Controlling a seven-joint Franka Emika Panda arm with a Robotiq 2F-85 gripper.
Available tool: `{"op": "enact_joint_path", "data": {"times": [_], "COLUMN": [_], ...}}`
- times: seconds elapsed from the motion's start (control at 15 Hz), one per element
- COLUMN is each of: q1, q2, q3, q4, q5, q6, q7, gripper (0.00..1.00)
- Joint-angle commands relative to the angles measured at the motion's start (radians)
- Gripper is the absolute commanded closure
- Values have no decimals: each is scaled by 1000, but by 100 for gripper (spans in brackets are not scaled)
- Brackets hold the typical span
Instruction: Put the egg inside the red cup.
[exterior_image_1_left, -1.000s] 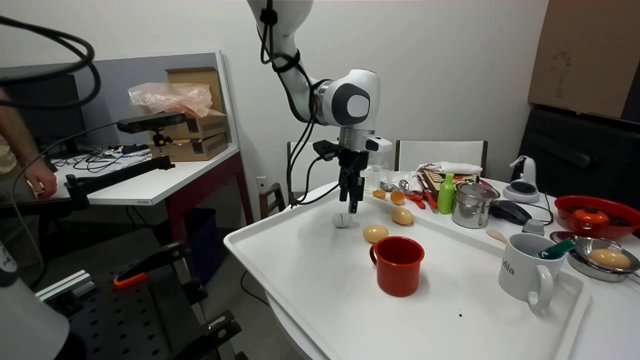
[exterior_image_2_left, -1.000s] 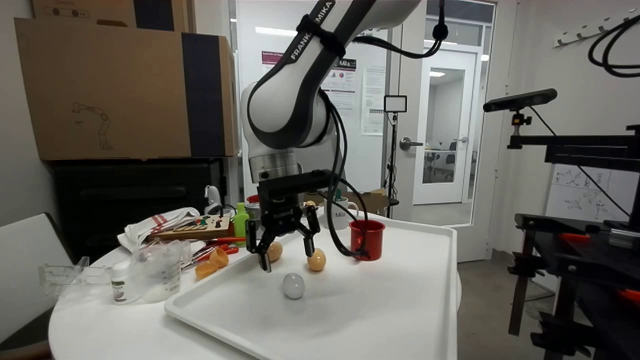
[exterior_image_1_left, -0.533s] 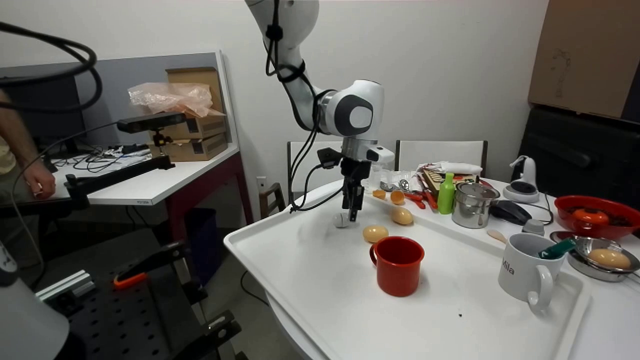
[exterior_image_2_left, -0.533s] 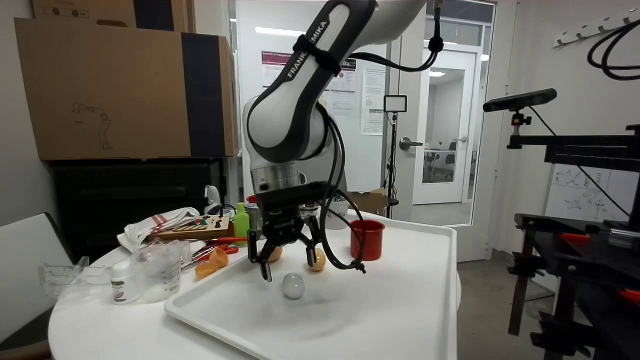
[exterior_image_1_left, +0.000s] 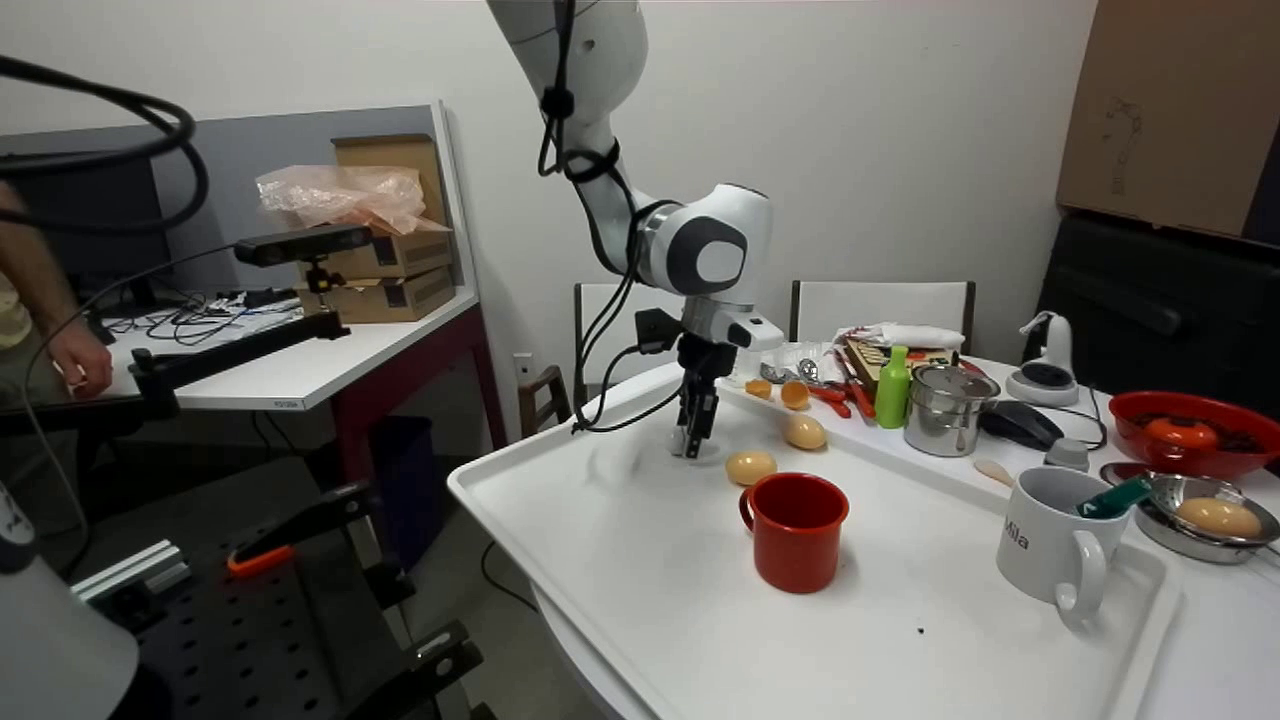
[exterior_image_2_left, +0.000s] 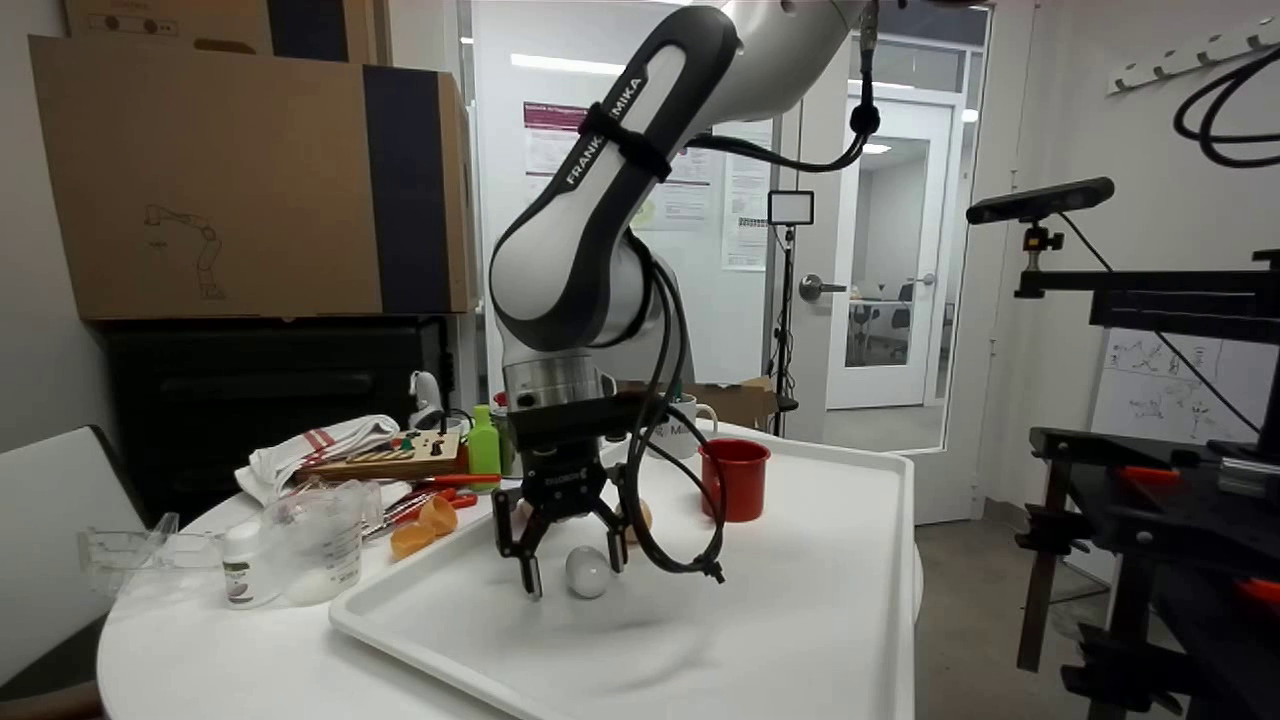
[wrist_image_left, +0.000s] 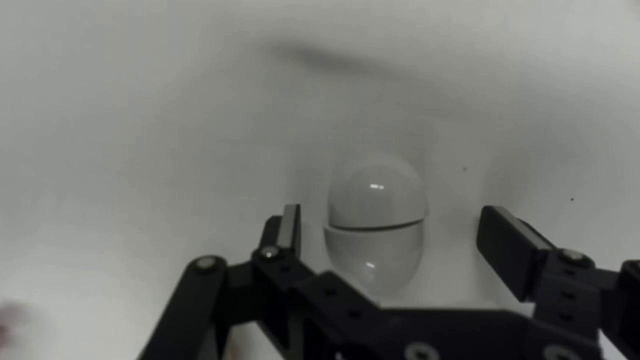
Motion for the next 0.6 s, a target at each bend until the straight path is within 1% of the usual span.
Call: {"op": "enact_joint_path", "data": {"times": [0.0,0.13,0.33,0.53], "q1": [-20,-23,-25,-18], "q2": [24,22,21,4], "q3": [13,14,13,6], "q4": [38,41,48,38], "q5": [39,47,52,44], "q6": [-7,-6,-9,-12], "q7": [-30,-33,-35,-33], "gripper": [41,58,80,81]}}
